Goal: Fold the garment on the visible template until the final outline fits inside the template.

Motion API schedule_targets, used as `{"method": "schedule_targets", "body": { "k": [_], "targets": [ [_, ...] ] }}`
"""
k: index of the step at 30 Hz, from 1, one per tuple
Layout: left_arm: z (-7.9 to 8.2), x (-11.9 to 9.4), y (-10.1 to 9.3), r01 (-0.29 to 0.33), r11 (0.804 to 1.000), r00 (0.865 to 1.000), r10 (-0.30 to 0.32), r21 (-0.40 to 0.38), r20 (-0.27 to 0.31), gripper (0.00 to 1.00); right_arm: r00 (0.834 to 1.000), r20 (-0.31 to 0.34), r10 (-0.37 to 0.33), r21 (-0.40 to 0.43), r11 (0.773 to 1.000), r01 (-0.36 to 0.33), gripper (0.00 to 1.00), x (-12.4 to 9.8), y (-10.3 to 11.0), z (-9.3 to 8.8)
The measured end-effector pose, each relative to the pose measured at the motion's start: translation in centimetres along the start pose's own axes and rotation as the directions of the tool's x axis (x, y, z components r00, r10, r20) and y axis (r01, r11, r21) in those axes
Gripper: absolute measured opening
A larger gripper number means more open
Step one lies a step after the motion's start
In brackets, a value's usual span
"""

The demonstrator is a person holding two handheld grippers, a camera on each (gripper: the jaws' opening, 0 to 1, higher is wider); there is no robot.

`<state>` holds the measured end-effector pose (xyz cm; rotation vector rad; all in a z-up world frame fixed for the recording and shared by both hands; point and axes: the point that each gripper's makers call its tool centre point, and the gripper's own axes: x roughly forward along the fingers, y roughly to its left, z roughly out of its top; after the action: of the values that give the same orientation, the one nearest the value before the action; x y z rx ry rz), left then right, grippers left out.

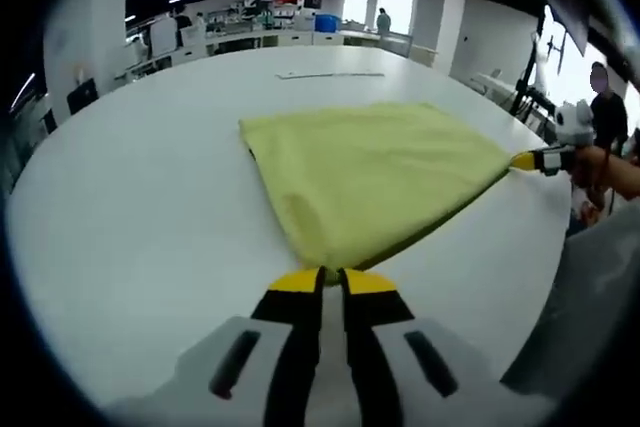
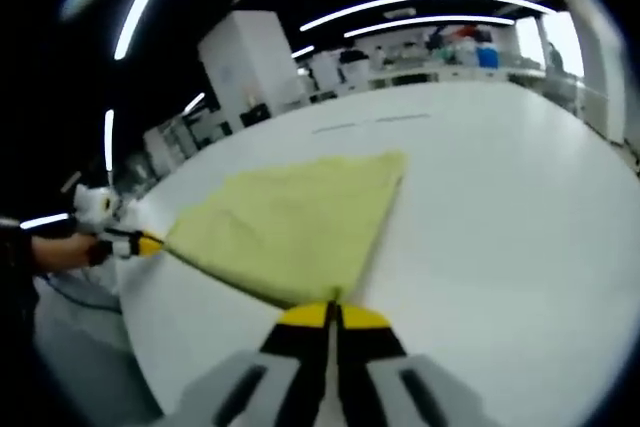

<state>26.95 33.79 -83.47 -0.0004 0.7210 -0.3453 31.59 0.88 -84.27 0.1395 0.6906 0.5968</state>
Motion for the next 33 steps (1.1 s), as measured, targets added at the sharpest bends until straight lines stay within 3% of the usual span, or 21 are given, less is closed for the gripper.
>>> {"method": "schedule_targets", "body": {
  "k": [9,17,19,21,25,26,28,30,33],
  "targets": [
    [0.1,0.0,0.6,0.006,1.0,1.0,-0.006,0.019,-0.025,0.0,1.0,0.007,-0.001,-0.001,1.0,0.001,0.0,-0.2,-0.1,0.3],
    [0.4,-0.7,1.8,-0.001,0.985,0.999,0.008,0.174,-0.043,0.0,1.0,0.027,-0.013,-0.024,1.0,0.013,0.0,-1.3,-0.9,1.5],
    [0.7,-0.9,2.1,0.001,0.967,0.999,0.011,0.255,-0.046,0.0,1.0,0.026,-0.005,-0.033,0.999,0.006,0.0,-1.5,-0.7,1.7],
    [0.7,-0.9,2.3,0.0,0.936,0.998,0.022,0.353,-0.058,0.0,1.0,0.016,-0.006,-0.057,0.998,0.006,0.0,-1.5,-0.6,1.7],
    [0.2,-0.6,2.2,0.013,0.938,0.998,0.011,0.346,-0.069,0.0,1.0,-0.004,-0.018,-0.085,0.996,0.018,0.0,-1.4,-0.8,1.6],
    [0.2,-0.7,2.2,0.02,0.932,0.997,0.007,0.362,-0.073,0.0,1.0,-0.007,-0.02,-0.09,0.996,0.019,0.0,-1.5,-0.8,1.6],
    [0.0,-0.5,2.3,0.031,0.892,0.997,0.005,0.451,-0.078,0.0,1.0,-0.015,-0.019,-0.104,0.994,0.018,0.0,-1.6,-0.6,1.6],
    [-0.4,-0.4,2.6,0.031,0.881,0.996,0.013,0.473,-0.089,0.0,0.999,-0.024,-0.021,-0.117,0.993,0.018,0.0,-1.7,-0.5,1.4],
    [-0.8,-0.5,3.2,0.024,0.882,0.994,0.028,0.47,-0.102,0.0,0.999,-0.043,-0.025,-0.138,0.99,0.019,0.0,-1.8,-0.4,1.1]
  ]
}}
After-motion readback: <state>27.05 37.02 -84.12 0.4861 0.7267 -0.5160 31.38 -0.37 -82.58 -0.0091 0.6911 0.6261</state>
